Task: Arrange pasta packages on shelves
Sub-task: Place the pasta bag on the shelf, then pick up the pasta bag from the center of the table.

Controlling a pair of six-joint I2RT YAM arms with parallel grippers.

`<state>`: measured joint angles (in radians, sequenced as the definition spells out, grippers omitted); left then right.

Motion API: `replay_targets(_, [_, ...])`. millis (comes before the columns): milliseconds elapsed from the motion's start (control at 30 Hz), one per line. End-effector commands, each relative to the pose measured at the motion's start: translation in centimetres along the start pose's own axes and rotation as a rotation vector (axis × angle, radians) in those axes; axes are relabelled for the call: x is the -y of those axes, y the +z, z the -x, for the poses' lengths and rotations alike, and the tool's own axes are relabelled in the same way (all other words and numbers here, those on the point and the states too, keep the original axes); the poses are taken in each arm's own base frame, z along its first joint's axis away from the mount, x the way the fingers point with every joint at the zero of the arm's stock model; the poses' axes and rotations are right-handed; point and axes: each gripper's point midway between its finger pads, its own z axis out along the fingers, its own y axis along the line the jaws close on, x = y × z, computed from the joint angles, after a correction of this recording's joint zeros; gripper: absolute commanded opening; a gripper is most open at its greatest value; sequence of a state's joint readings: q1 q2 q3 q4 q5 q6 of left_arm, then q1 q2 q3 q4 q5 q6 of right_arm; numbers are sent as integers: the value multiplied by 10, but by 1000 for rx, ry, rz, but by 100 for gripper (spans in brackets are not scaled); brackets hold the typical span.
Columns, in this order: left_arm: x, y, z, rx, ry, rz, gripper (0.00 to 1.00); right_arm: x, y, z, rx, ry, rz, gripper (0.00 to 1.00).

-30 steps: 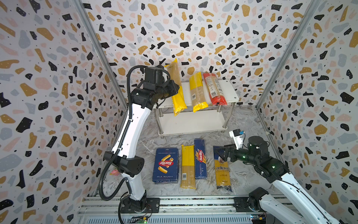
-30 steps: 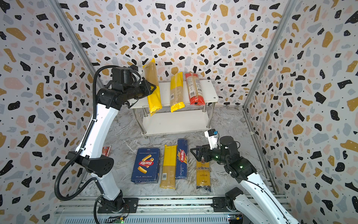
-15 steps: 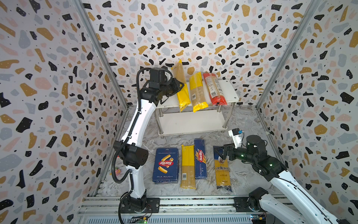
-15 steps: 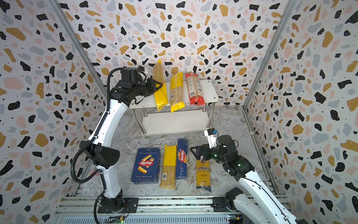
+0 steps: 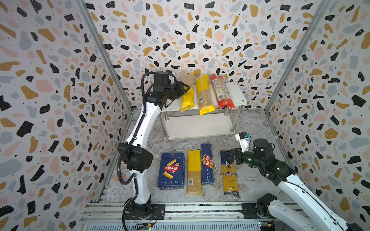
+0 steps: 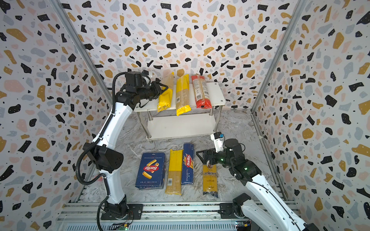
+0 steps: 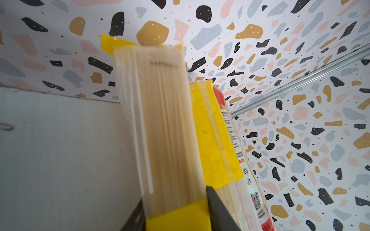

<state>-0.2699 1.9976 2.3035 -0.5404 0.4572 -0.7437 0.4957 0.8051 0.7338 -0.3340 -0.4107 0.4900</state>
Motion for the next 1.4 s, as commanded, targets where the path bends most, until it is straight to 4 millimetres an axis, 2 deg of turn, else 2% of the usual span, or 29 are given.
replay_targets(0, [51, -28, 32, 118, 111, -151, 51, -3, 0, 4, 14, -4, 13, 99])
replay_targets(200, [60, -36, 34, 126, 125, -175, 58, -3, -1, 3, 13, 5, 14, 99])
replay_targets(467, [62, -52, 23, 126, 128, -177, 58, -4, -3, 6, 23, 4, 8, 99])
replay_targets(600, [67, -74, 14, 133, 136, -171, 59, 1, -8, 12, 33, -14, -49, 99])
replay_targets(700, [68, -97, 0, 143, 140, -165, 60, 12, -17, 19, 58, -16, -135, 99])
replay_targets(900, [56, -151, -47, 156, 141, -132, 64, 36, -27, 20, 68, 27, -295, 99])
replay_targets(1033, [32, -175, -94, 109, 124, -91, 65, 47, -32, 18, 78, 60, -358, 99])
replay_targets(1200, [-16, -181, -159, 21, 60, -24, 67, 47, -47, 24, 115, 64, -391, 99])
replay_targets(1267, [-34, -174, -188, -32, 31, -9, 67, 46, -54, 27, 126, 61, -405, 99])
replay_targets(1367, [-52, -161, -228, -101, 21, 29, 70, 48, -63, 29, 133, 62, -443, 99])
